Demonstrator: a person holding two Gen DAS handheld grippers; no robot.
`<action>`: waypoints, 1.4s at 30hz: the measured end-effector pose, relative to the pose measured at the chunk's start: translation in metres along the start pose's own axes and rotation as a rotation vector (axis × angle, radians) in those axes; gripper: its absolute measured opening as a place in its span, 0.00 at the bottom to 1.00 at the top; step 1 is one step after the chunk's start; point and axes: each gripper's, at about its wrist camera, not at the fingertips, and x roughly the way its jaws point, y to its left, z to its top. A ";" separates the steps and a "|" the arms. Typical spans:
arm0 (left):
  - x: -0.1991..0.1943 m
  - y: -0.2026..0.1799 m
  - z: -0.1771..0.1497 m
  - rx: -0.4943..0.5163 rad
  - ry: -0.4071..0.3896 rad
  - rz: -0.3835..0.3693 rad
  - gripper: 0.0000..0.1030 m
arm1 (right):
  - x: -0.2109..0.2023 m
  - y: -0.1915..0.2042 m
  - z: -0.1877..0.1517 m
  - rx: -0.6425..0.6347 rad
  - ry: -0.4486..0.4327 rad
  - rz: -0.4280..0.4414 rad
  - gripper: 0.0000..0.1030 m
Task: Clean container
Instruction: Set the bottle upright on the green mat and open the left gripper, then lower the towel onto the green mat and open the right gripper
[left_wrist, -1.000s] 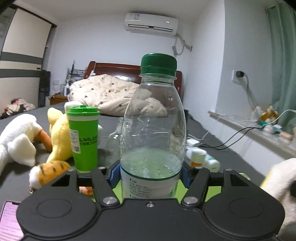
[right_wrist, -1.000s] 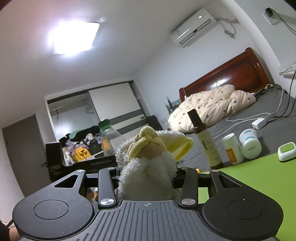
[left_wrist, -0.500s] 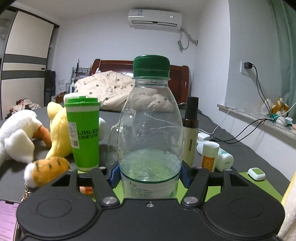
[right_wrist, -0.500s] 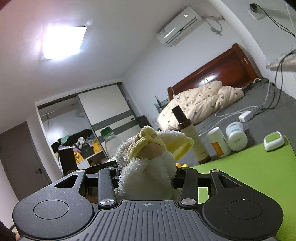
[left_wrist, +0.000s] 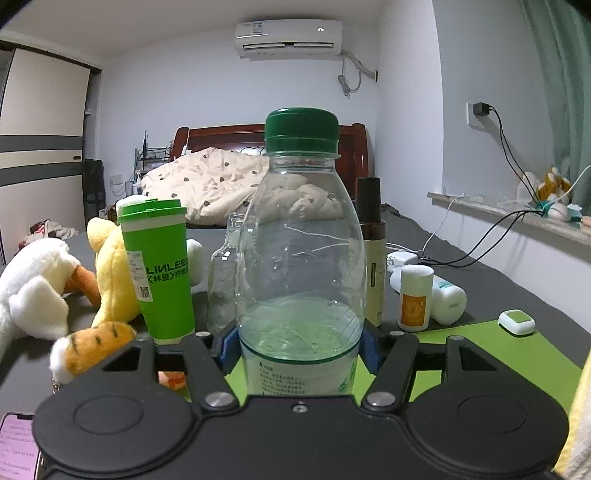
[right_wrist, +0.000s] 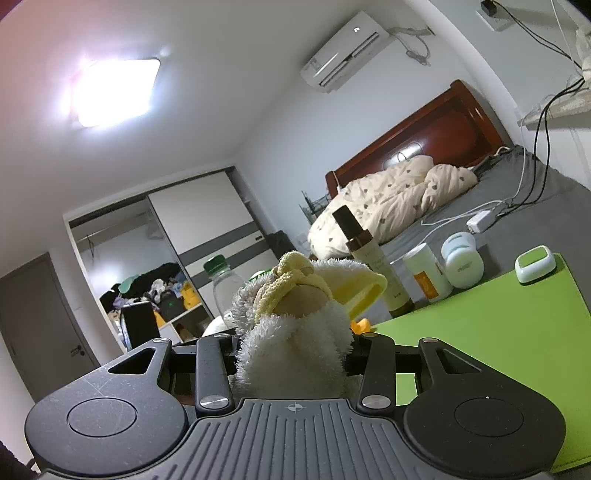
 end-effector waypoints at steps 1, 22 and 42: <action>0.001 0.000 0.001 0.000 0.003 0.001 0.59 | -0.002 0.002 0.000 -0.003 -0.001 -0.002 0.41; -0.037 0.011 -0.023 -0.075 0.012 0.010 0.92 | 0.023 0.018 0.039 -0.087 -0.053 -0.238 0.41; -0.071 0.013 -0.047 -0.104 0.066 -0.053 0.97 | 0.140 -0.011 0.009 -0.339 0.187 -0.621 0.41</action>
